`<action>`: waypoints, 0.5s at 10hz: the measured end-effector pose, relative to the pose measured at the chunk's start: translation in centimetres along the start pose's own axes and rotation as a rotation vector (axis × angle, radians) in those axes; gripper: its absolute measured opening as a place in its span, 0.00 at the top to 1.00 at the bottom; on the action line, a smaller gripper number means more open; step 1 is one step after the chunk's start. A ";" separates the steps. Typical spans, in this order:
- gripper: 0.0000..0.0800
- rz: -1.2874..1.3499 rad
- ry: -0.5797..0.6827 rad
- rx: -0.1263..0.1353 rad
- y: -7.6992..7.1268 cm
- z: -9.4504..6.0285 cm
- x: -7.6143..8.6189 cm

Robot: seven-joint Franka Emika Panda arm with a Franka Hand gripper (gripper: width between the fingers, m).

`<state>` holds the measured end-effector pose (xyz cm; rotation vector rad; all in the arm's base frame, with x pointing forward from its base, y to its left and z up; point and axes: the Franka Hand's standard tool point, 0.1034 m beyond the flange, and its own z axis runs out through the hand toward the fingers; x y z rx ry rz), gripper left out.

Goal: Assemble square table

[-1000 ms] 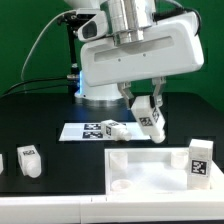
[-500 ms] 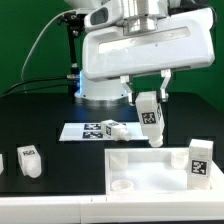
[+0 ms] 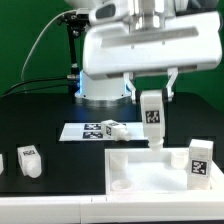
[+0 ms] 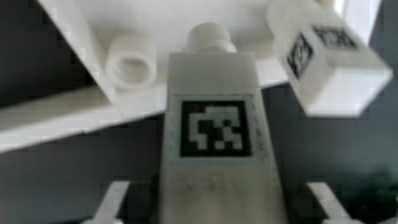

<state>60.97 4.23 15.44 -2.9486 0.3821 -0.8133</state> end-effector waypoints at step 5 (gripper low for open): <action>0.64 -0.085 -0.005 -0.030 2.2 1.1 1.0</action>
Offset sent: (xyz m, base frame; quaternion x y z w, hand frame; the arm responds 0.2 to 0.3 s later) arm 0.0180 -0.0347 -0.0246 -0.0235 0.0260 -0.1155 0.9927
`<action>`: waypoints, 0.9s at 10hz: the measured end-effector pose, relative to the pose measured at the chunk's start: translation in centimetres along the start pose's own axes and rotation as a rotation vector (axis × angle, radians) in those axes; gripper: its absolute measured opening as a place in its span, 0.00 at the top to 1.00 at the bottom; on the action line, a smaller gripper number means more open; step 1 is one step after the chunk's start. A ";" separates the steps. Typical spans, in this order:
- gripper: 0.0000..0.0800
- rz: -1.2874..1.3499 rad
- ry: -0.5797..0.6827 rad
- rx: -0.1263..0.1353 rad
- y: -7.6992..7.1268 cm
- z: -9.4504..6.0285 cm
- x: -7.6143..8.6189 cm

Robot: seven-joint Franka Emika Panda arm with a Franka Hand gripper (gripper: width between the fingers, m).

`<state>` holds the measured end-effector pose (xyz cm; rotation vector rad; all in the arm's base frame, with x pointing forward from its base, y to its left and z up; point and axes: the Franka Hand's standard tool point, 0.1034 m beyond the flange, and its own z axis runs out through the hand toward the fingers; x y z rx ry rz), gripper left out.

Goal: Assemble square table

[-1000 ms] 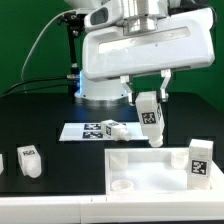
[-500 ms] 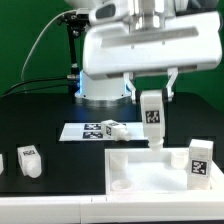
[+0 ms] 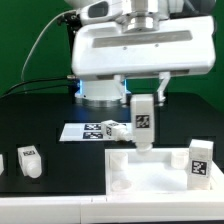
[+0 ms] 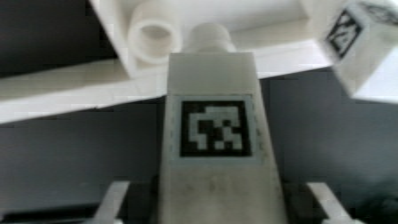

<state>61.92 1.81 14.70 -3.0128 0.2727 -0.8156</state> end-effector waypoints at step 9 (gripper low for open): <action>0.64 -0.077 0.002 -0.026 1.6 1.6 0.9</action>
Offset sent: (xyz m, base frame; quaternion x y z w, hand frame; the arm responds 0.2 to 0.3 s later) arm 0.0000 0.0000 0.0000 0.0000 0.0000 0.0000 1.0000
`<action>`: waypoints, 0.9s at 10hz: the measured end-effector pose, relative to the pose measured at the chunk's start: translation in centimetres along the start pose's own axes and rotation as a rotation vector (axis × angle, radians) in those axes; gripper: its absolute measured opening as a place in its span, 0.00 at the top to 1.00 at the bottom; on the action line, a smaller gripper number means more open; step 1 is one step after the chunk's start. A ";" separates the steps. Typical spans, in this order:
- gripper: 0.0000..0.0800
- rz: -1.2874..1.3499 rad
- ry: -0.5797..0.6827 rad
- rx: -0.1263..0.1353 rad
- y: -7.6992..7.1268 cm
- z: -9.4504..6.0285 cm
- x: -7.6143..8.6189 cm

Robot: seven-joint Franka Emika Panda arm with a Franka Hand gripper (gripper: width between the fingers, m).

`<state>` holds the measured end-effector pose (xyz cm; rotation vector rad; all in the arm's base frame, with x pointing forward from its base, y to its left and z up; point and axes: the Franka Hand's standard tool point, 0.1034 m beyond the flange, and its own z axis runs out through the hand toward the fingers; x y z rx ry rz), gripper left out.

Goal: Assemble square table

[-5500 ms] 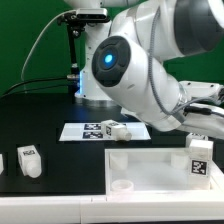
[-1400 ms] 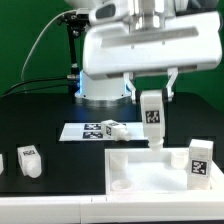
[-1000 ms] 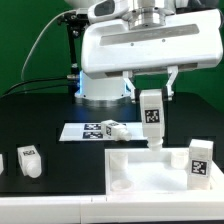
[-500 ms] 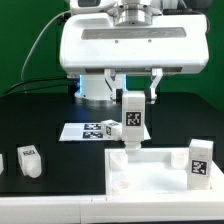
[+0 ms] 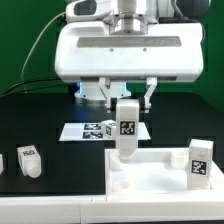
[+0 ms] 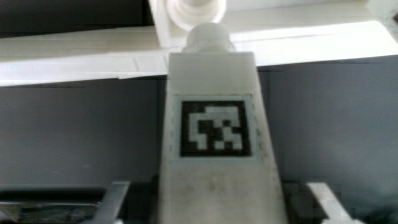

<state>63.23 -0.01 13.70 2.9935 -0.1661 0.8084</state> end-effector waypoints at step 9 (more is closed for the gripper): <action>0.64 -0.017 -0.025 -0.023 0.0 3.8 -2.6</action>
Offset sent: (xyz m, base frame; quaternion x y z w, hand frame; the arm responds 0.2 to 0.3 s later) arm 0.0032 0.0120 -0.0198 0.0287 0.0042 0.0315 0.9991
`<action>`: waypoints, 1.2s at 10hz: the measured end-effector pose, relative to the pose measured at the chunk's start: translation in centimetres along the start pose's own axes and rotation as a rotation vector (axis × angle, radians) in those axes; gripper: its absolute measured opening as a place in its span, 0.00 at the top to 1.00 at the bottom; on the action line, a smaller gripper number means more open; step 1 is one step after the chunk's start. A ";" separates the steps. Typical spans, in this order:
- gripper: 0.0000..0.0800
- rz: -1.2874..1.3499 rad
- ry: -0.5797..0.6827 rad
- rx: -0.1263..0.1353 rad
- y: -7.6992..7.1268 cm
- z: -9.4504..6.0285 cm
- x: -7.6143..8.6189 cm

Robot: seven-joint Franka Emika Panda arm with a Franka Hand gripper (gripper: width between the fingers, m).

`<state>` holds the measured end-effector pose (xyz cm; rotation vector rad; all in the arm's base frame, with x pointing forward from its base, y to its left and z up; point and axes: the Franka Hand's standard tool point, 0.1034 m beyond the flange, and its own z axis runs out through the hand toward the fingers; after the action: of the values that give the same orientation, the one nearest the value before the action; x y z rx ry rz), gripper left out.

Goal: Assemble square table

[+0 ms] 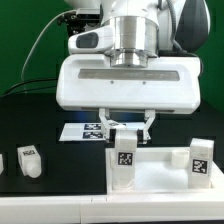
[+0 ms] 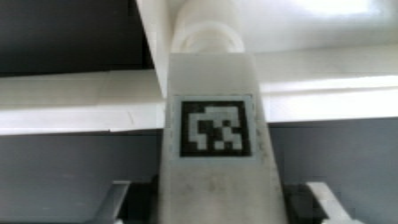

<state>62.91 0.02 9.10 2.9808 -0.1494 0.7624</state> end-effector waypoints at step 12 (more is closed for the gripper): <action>0.20 0.036 -0.130 0.072 -0.3 -1.5 0.8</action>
Offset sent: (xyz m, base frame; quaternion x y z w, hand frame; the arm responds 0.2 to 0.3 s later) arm -0.0102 0.0081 -0.0142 0.0113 0.0009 0.0141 0.9998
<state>62.94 0.34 10.78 3.1042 -0.1856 0.5893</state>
